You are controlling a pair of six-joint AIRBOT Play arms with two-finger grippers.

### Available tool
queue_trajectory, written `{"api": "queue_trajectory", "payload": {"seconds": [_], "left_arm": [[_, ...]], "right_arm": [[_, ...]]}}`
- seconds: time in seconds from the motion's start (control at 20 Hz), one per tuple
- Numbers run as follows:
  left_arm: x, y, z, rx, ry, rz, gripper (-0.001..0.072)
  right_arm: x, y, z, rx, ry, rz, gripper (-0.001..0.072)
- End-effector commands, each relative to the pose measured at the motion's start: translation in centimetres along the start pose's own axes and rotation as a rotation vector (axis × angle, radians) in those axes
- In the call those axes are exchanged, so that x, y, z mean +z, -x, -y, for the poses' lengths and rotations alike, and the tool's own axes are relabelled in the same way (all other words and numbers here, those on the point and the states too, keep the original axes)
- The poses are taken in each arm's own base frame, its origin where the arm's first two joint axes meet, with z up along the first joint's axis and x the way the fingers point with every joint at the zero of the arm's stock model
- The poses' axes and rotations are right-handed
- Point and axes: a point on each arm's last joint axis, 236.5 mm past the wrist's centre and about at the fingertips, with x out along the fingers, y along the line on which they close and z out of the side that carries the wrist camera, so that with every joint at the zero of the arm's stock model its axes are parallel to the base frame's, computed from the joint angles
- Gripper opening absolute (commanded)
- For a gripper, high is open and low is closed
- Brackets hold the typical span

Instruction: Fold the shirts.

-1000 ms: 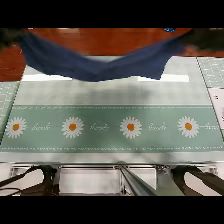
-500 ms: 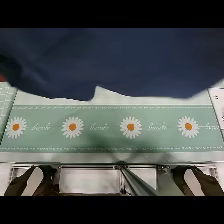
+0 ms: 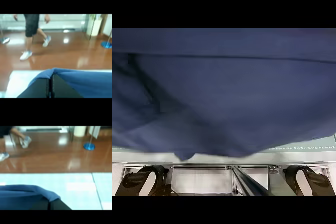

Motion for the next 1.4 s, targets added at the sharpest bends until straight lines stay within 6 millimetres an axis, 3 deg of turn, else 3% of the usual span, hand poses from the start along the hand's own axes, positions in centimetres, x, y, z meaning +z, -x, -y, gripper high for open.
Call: {"api": "queue_trajectory", "payload": {"seconds": [0.0,0.2,0.6,0.75,0.85,0.95,1.1,1.25,1.35], "left_arm": [[-3.8,-2.5,-2.2,0.078,0.02,-0.13,0.0023],[-11.6,-11.8,-1.4,0.046,0.05,-0.367,0.0022],[-28.0,-33.2,2.6,-0.073,0.22,-0.704,0.0022],[-32.1,-39.8,2.9,-0.073,0.252,-0.763,0.0023],[-34.0,-43.6,2.9,-0.064,0.276,-0.802,0.0023],[-35.7,-45.7,3.3,-0.056,0.323,-0.856,0.0022],[-37.0,-46.5,4.6,-0.096,0.359,-0.922,0.0022],[-36.9,-45.6,5.0,-0.142,0.324,-0.957,0.0022],[-36.8,-43.4,4.6,-0.188,0.27,-1.034,0.0022]], "right_arm": [[-3.4,-2.4,0.8,-0.003,-0.037,-0.137,0.0027],[-9.7,-10.4,-0.3,0.133,-0.101,-0.37,0.0027],[-20.3,-31.8,0.8,0.301,-0.354,-0.627,0.0027],[-24.2,-38.9,1.9,0.3,-0.461,-0.696,0.0027],[-25.7,-42.6,2.4,0.31,-0.51,-0.72,0.0027],[-26.7,-45.2,2.8,0.307,-0.551,-0.74,0.0027],[-27.9,-47.1,3.2,0.305,-0.572,-0.76,0.0027],[-28.6,-46.7,3.2,0.311,-0.554,-0.789,0.0027],[-28.8,-45.2,2.9,0.345,-0.538,-0.838,0.0027]]}}
